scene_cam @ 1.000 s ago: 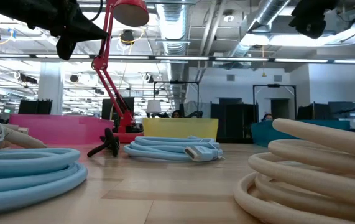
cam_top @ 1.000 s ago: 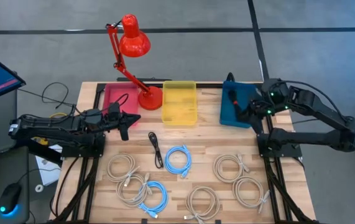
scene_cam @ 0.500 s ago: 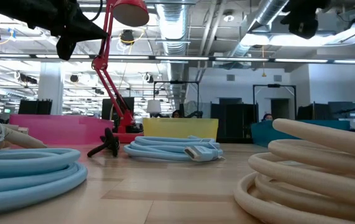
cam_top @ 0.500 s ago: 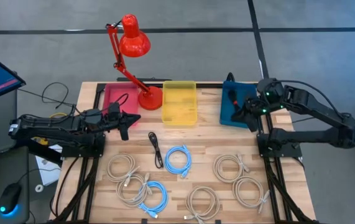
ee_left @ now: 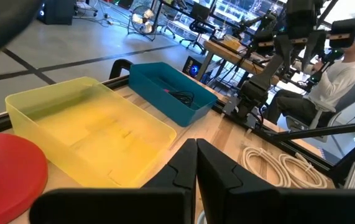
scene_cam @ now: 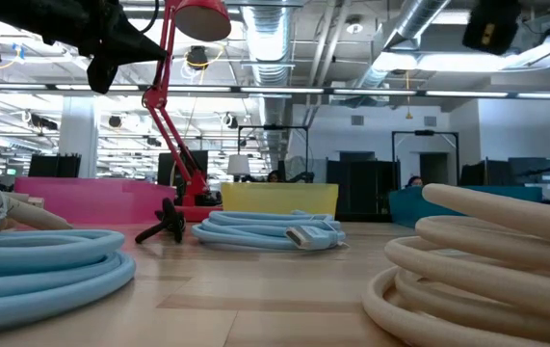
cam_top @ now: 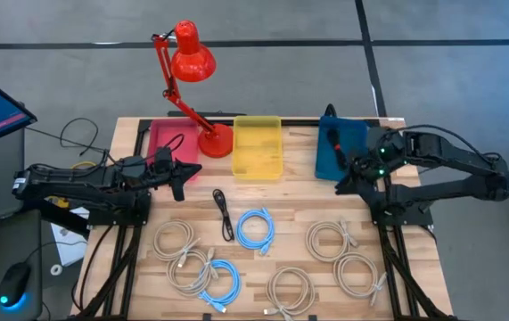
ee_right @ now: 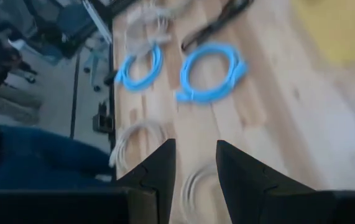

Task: Sort HDMI cables
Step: Put the light brown HDMI cable into the yellow bin

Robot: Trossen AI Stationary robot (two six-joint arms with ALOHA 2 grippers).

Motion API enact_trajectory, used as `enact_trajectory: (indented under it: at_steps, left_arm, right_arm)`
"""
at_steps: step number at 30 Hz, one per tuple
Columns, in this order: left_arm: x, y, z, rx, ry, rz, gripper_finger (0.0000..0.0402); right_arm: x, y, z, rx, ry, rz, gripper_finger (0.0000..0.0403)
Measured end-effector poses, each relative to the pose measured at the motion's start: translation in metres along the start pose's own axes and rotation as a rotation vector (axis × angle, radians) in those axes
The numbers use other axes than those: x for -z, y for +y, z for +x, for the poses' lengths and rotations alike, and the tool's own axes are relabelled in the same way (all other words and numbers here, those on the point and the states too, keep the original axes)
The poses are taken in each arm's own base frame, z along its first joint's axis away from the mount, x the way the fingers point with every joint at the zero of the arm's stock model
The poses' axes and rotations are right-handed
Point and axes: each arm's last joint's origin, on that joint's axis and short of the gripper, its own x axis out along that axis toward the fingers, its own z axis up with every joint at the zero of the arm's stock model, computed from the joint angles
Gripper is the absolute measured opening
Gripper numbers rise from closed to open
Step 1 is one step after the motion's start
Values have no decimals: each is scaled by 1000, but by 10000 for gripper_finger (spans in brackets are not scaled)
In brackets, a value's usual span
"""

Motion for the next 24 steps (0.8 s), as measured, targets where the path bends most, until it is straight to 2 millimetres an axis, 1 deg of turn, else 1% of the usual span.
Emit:
enact_trajectory:
  at_steps: [7,12,14,17,24]
  left_arm:
    - [0,0,0,0,0,0,10]
    - [0,0,0,0,0,0,10]
    - [0,0,0,0,0,0,10]
    - [0,0,0,0,0,0,10]
    - [0,0,0,0,0,0,10]
  right_arm:
    - [16,5,4,40,155,117,107]
    - [24,4,14,182,269,215,107]
    - [26,3,21,251,315,248,107]
    - [25,5,34,305,379,284,107]
    - [26,13,73,404,511,367,107]
